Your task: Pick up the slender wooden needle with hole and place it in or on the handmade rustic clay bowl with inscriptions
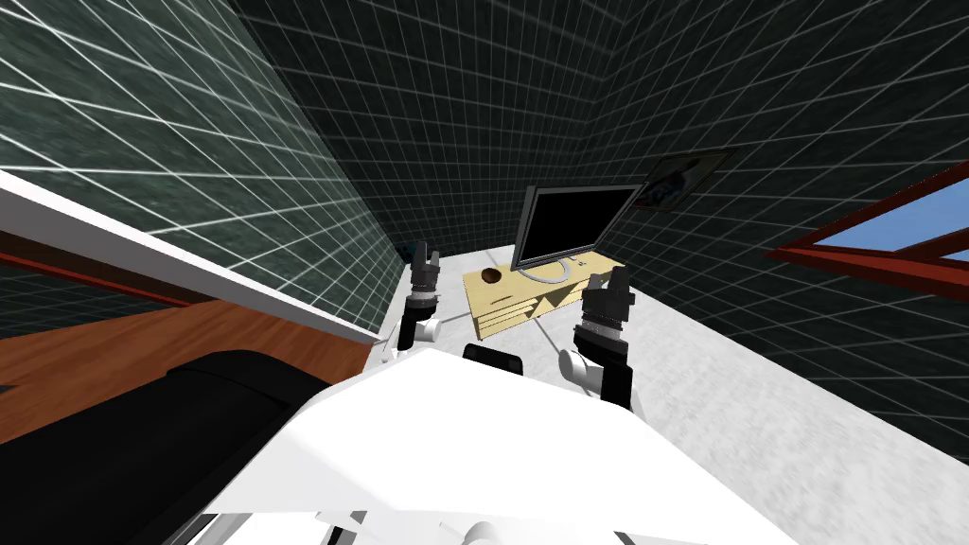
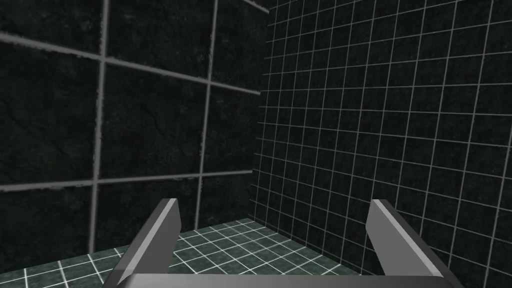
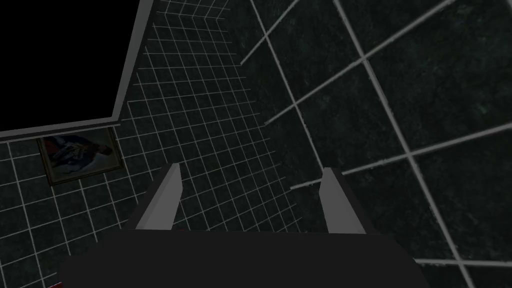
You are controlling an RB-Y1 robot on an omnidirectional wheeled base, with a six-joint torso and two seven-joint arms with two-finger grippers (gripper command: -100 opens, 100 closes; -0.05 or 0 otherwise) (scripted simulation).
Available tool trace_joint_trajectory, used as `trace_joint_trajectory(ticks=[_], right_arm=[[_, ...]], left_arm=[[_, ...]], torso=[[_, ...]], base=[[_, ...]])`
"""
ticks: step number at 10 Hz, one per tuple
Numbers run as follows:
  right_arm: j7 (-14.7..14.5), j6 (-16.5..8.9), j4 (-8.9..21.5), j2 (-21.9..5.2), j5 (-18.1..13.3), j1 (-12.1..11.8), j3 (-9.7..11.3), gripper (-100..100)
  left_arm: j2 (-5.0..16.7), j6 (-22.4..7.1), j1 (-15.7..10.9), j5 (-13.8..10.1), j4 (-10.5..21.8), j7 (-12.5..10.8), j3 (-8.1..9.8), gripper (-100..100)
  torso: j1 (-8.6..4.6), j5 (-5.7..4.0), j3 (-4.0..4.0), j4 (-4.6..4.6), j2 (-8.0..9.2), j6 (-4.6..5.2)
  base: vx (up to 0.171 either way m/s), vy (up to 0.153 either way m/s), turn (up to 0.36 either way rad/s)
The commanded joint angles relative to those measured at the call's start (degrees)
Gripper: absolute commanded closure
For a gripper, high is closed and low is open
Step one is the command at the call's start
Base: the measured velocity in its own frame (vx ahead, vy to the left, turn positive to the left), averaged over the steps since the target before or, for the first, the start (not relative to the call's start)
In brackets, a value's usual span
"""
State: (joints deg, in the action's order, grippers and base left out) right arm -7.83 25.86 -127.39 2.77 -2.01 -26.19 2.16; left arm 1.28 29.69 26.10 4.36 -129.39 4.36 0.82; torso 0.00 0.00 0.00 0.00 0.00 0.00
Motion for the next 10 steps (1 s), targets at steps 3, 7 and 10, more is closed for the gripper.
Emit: trace_joint_trajectory(ticks=[3, 7, 10], right_arm=[[-1.1, 0.0, 0.6, -5.8, 0.5, -2.0, 1.1, -100], [-3.2, -0.2, 1.9, -11.7, 1.2, -5.1, 3.0, -100], [-6.5, -0.7, 4.2, -17.1, 2.1, -8.6, 5.4, -100]], left_arm=[[0.0, 0.0, 0.0, 0.0, 0.0, 0.0, 0.0, 0], [0.0, 0.0, 0.0, 0.0, 0.0, 0.0, 0.0, 0], [0.0, 0.0, 0.0, 0.0, 0.0, 0.0, 0.0, 0]], torso=[[-0.09, -0.02, 0.1, 0.03, 0.17, -0.01], [-0.06, -0.02, 0.16, 0.06, 0.28, -0.01], [-0.05, -0.01, 0.3, 0.11, 0.51, -0.02]], base=[[-0.05, -0.021, 0.08], [-0.087, -0.013, 0.119], [-0.127, -0.003, 0.268]])
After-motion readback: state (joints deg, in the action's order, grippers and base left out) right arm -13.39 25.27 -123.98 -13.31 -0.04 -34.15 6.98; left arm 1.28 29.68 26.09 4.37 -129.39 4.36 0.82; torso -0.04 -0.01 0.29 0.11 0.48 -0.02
